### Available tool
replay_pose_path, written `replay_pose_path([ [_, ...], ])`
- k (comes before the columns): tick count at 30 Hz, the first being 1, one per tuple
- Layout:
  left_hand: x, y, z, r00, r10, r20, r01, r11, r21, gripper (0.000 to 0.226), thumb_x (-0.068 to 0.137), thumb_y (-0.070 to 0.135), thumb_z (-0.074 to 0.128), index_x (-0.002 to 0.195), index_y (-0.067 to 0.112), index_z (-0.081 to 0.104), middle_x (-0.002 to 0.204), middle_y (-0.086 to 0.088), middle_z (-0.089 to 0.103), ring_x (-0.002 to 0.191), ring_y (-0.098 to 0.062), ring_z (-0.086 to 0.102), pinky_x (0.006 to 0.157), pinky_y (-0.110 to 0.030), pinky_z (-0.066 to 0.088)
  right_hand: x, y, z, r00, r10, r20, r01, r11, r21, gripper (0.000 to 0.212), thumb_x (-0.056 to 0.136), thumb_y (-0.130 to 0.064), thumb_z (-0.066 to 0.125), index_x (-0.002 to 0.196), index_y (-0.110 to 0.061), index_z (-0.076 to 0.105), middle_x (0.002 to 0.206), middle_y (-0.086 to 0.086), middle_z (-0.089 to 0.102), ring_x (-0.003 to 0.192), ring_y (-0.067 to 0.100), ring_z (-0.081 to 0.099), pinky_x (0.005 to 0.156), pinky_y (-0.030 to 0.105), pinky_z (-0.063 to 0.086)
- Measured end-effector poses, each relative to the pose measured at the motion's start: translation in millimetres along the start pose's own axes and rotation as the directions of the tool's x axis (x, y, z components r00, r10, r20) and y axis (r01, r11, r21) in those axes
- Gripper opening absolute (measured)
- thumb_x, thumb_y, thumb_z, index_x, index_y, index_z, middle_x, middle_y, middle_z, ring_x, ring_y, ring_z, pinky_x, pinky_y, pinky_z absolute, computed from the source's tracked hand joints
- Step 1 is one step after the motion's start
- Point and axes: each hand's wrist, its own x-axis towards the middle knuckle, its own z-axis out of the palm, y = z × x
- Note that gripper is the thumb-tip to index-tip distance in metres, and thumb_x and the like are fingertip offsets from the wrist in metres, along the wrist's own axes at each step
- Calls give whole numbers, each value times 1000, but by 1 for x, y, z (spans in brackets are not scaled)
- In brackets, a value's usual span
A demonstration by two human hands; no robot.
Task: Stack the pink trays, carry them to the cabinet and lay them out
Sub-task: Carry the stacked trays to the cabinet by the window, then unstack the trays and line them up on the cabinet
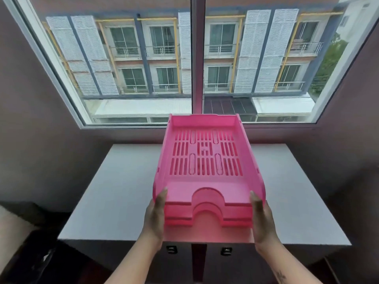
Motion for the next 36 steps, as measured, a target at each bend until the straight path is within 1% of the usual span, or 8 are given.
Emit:
replay_pose_path([
  [3,-5,19,-6,994,80,72,-88,990,108,71,74,75,51,132,33,56,118,0,73,110,-21,68,92,-44,55,1,-22,-7,997,-26,71,29,998,-49,58,85,-62,49,138,-38,50,123,0,70,114,25,67,94,56,54],
  [8,17,82,-16,984,178,7,-172,943,285,83,75,69,57,140,17,49,134,0,61,114,-20,63,87,-37,54,30,-88,-10,994,-83,75,97,973,-211,99,72,-67,62,155,-24,27,152,3,46,129,25,55,99,49,51],
  [11,34,99,-7,992,121,32,-123,900,418,35,91,38,58,111,12,69,104,-10,76,91,-25,73,83,-50,59,54,-111,0,999,16,50,0,952,-308,56,97,-27,55,147,-6,43,133,12,63,110,29,65,98,49,52],
  [14,40,106,-2,981,184,-65,-118,823,556,25,87,13,49,90,0,69,92,-25,73,71,-24,63,68,-52,57,60,-116,8,999,23,40,-5,912,-411,30,97,-5,45,105,-16,72,90,8,76,83,31,73,86,54,59],
  [23,13,140,-114,908,313,-280,-136,850,509,29,92,3,48,92,15,74,85,-11,74,69,-19,66,64,-35,55,40,-124,121,944,-207,256,296,876,-380,24,91,-2,52,93,-18,69,89,14,75,68,18,58,60,30,48],
  [25,5,141,-152,875,323,-360,-118,864,489,35,93,-1,45,83,21,71,81,-8,70,65,-13,63,58,-25,49,34,-117,164,920,-188,343,322,862,-391,17,91,-4,52,98,-9,67,92,20,72,66,19,53,58,34,45],
  [31,-18,105,-235,801,242,-548,-24,927,374,30,92,2,42,86,15,70,95,-21,73,82,-29,65,72,-43,52,22,-91,265,889,-94,449,350,772,-530,29,92,-2,44,115,-4,61,101,13,66,74,23,59,57,32,50],
  [36,-7,65,-247,792,188,-580,-3,952,305,39,92,2,41,79,26,68,80,-1,71,72,-21,63,63,-31,49,27,-59,285,912,44,408,287,642,-711,29,94,1,39,118,0,53,115,19,59,82,29,53,48,27,35],
])
